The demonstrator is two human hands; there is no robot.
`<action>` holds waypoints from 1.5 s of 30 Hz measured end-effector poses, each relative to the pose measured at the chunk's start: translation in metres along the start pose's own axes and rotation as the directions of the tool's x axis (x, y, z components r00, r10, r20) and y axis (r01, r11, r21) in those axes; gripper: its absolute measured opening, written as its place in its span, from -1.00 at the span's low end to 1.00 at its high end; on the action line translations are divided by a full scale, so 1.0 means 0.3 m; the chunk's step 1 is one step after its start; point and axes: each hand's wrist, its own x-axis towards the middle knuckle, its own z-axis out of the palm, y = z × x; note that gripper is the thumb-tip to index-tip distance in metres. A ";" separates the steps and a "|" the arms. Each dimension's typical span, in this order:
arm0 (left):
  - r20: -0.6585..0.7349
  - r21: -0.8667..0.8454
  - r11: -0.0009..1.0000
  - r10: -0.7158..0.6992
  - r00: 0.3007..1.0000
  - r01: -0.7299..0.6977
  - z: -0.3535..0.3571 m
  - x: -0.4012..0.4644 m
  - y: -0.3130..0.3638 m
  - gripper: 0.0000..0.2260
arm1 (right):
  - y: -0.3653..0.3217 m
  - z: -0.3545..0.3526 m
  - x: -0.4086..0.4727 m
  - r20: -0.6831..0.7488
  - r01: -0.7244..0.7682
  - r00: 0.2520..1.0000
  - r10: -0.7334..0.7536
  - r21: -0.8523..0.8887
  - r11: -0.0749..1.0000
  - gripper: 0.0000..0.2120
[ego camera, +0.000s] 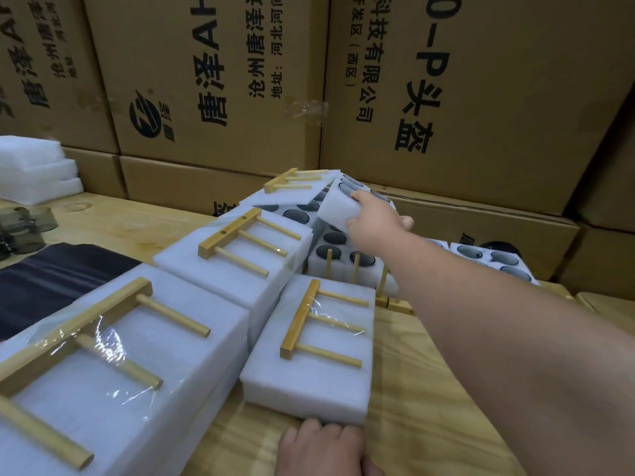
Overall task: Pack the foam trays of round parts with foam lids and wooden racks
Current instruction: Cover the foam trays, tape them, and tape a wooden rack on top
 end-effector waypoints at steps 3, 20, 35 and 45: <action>-0.050 0.050 0.998 -0.026 0.998 0.028 -0.006 -0.023 0.013 -0.58 | 0.025 -0.050 -0.038 -0.033 0.019 0.999 -0.018 0.028 0.999 -0.56; -0.146 0.017 0.999 -0.042 0.988 0.045 -0.026 -0.079 0.040 -0.73 | 0.163 -0.251 -0.253 0.009 0.014 1.000 -0.012 -0.300 0.954 -0.58; -0.217 0.003 1.000 -0.020 0.976 0.022 -0.018 -0.101 0.033 -0.76 | 0.304 -0.331 -1.095 0.061 0.059 0.996 -0.067 0.124 0.990 -0.57; -0.260 -0.001 1.000 -0.012 0.966 0.012 0.002 -0.107 0.023 -0.73 | 0.344 -0.198 -1.306 0.104 0.186 0.982 -0.157 -0.395 0.900 -0.33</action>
